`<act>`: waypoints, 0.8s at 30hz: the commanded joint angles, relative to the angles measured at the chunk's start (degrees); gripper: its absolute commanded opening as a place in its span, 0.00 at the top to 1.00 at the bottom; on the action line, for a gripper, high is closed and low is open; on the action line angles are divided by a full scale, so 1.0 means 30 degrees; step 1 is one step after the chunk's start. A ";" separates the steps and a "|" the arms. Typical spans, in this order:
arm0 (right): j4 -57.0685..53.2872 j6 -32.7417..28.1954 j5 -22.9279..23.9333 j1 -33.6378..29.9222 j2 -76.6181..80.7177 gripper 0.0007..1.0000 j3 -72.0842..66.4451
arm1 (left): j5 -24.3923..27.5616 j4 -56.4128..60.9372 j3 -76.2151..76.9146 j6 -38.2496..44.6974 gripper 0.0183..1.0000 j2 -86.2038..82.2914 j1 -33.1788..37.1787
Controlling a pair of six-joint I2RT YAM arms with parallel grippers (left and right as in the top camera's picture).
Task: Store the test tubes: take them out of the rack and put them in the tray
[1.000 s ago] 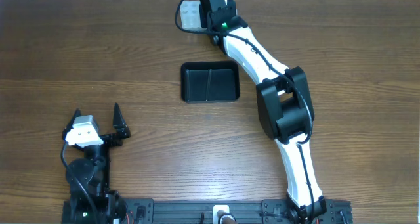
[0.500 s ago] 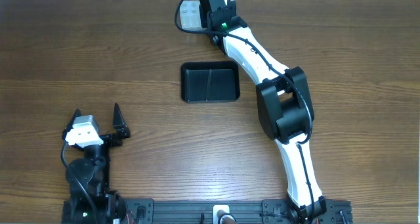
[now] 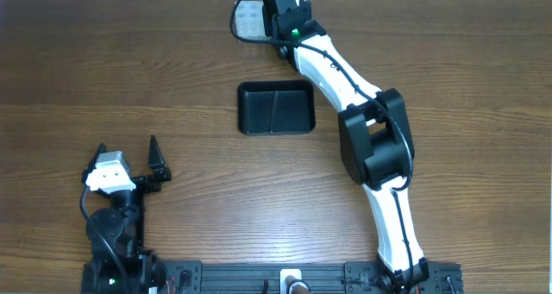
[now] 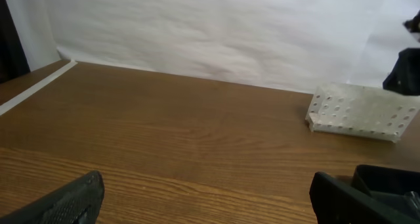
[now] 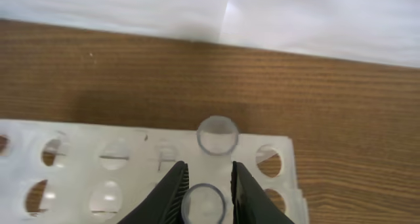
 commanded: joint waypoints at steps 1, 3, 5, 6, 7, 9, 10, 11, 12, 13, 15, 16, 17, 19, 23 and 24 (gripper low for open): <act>0.0058 -0.0095 0.0124 0.0124 -0.2055 0.77 0.0466 | 0.0095 0.0029 -0.0080 0.0219 0.00 -0.0138 0.0138; 0.0051 -0.0095 0.0124 0.0124 -0.2412 0.78 0.0466 | 0.0095 0.0029 -0.0080 0.0219 0.00 -0.0138 0.0138; 0.0036 -0.0102 0.0124 0.0146 -0.2725 0.78 0.0466 | 0.0095 0.0029 -0.0080 0.0219 0.00 -0.0138 0.0138; -0.0015 -0.0102 0.0124 0.0168 -0.2885 0.78 0.0466 | 0.0095 0.0029 -0.0080 0.0219 0.00 -0.0138 0.0138; -0.0073 -0.0102 0.0124 0.0197 -0.3067 0.78 0.0466 | 0.0095 0.0029 -0.0080 0.0219 0.00 -0.0138 0.0138; -0.0262 -0.0102 0.0124 0.0255 -0.3439 0.78 0.0466 | 0.0095 0.0029 -0.0080 0.0219 0.00 -0.0138 0.0138; -0.0408 -0.0102 0.0124 0.0299 -0.3650 0.78 0.0466 | 0.0095 0.0029 -0.0080 0.0219 0.00 -0.0138 0.0138; -0.0539 -0.0102 0.0124 0.0328 -0.3832 0.78 0.0466 | 0.0095 0.0029 -0.0080 0.0219 0.00 -0.0138 0.0138; -0.0685 -0.0102 0.0124 0.0335 -0.3942 0.78 0.0466 | 0.0095 0.0029 -0.0080 0.0219 0.00 -0.0138 0.0138; -0.0838 -0.0095 0.0124 0.0335 -0.4029 0.76 0.0466 | 0.0095 0.0029 -0.0080 0.0219 0.00 -0.0138 0.0138; -0.1297 -0.0095 0.0124 0.0291 -0.3993 0.49 0.0459 | 0.0095 0.0029 -0.0080 0.0219 0.00 -0.0138 0.0138; -0.1530 -0.0095 0.0124 0.0240 -0.3869 0.44 0.0459 | 0.0095 0.0029 -0.0080 0.0219 0.00 -0.0138 0.0138; -0.1749 -0.0095 0.0117 0.0219 -0.3781 0.37 0.0452 | 0.0095 0.0029 -0.0080 0.0219 0.00 -0.0138 0.0138; -0.2091 -0.0095 0.0117 0.0131 -0.3351 0.31 0.0444 | 0.0095 0.0029 -0.0080 0.0219 0.00 -0.0138 0.0138; -0.2135 -0.0102 0.0124 0.0102 -0.2375 0.21 0.0444 | 0.0095 0.0029 -0.0080 0.0219 0.00 -0.0138 0.0138; -0.2069 -0.0102 0.0124 0.0102 -0.2157 0.21 0.0444 | 0.0095 0.0029 -0.0080 0.0219 0.00 -0.0138 0.0138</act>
